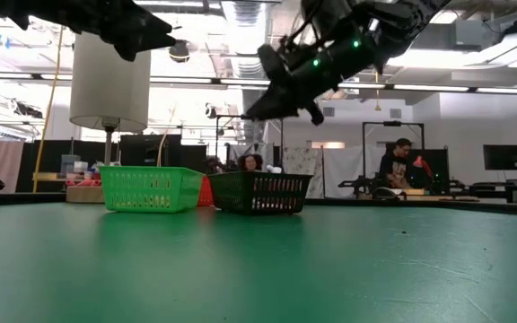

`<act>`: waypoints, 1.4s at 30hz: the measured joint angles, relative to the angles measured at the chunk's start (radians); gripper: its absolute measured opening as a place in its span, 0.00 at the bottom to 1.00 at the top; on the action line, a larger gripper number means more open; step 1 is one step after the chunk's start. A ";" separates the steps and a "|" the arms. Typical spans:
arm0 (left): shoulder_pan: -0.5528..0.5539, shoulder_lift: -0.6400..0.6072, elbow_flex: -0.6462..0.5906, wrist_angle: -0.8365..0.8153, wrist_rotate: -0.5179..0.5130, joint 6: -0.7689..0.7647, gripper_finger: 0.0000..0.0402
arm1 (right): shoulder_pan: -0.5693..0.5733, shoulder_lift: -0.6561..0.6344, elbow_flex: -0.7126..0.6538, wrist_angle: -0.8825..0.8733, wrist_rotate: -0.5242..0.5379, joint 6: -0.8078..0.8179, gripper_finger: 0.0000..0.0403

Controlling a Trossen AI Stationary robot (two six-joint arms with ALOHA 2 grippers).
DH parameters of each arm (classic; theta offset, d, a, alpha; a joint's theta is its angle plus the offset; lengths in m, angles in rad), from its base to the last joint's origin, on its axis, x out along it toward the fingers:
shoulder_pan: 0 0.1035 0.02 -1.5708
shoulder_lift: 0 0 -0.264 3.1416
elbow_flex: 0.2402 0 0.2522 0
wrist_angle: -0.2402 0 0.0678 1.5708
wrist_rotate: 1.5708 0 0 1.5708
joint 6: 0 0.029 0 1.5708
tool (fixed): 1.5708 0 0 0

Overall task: Sort crayons
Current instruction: Put the black crayon into the black bin

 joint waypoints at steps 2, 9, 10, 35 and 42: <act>0.000 0.000 0.000 -0.006 0.021 -0.003 0.48 | 0.000 0.025 0.000 0.002 -0.003 0.030 0.01; 0.000 0.000 0.000 -0.004 0.023 -0.001 0.48 | -0.006 0.090 0.000 -0.013 -0.060 0.129 0.01; 0.000 0.000 0.000 -0.010 0.023 -0.001 0.48 | -0.006 0.090 0.000 -0.024 -0.071 0.142 0.01; 0.000 0.000 0.000 -0.047 0.022 -0.029 0.48 | -0.004 0.089 0.000 -0.104 -0.161 0.211 0.01; 0.000 0.000 0.000 -0.043 0.022 -0.028 0.48 | -0.004 0.089 0.000 -0.152 -0.162 0.227 0.01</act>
